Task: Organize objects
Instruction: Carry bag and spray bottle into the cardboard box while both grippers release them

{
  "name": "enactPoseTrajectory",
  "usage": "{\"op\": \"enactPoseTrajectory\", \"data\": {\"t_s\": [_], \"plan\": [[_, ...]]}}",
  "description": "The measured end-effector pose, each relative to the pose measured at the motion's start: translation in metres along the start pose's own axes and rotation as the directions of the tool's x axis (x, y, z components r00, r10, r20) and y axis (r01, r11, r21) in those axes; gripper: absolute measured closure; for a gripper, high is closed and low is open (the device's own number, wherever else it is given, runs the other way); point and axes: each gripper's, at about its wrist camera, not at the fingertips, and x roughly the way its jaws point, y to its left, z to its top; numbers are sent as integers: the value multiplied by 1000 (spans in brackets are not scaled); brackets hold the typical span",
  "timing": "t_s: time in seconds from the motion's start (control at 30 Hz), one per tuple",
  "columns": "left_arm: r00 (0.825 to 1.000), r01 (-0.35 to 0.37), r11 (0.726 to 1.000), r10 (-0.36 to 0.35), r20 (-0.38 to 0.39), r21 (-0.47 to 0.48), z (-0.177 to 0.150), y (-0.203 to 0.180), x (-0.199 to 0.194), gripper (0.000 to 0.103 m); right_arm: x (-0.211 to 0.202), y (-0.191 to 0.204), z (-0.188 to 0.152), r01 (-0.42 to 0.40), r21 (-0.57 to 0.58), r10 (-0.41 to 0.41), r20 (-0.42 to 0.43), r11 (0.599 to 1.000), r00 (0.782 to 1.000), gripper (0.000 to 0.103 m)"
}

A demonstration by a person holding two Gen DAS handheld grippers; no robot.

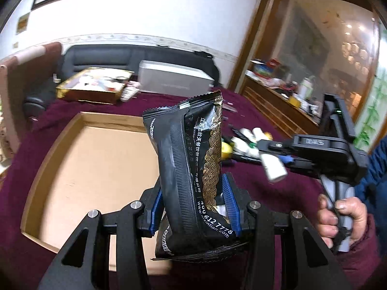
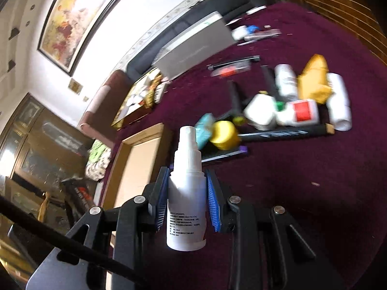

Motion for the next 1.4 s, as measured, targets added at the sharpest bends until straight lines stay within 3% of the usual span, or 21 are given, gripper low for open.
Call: {"op": "enactPoseTrajectory", "data": {"t_s": [0.17, 0.3, 0.6, 0.83, 1.0, 1.27, 1.33, 1.4], "plan": [[998, -51, 997, 49, -37, -62, 17, 40, 16, 64, 39, 24, 8, -69, 2, 69, -71, 998, 995, 75], [990, -114, 991, 107, -94, -71, 28, 68, 46, 64, 82, 45, 13, -129, 20, 130, -159, 991, 979, 75], [967, -142, 983, 112, -227, -117, 46, 118, 105, 64, 179, 79, 30, -42, -36, 32, -254, 998, 967, 75], [953, -107, 983, 58, -296, -150, 49, 132, 135, 64, 205, 79, 35, 22, -64, -39, -272, 998, 962, 75], [945, -71, 970, -9, -326, -231, 44, 145, 147, 63, 215, 83, 38, 36, -94, -59, -254, 995, 966, 75], [959, -51, 950, -40, -281, -309, 44, 160, 141, 55, 205, 83, 36, 11, -81, -29, -225, 997, 974, 68], [973, -63, 949, -11, -231, -310, 44, 161, 132, 55, 193, 85, 39, 6, -88, -23, -193, 996, 981, 68], [987, -109, 947, 66, -149, -304, 42, 162, 118, 53, 176, 86, 39, -7, -98, -9, -163, 995, 987, 65]]}}
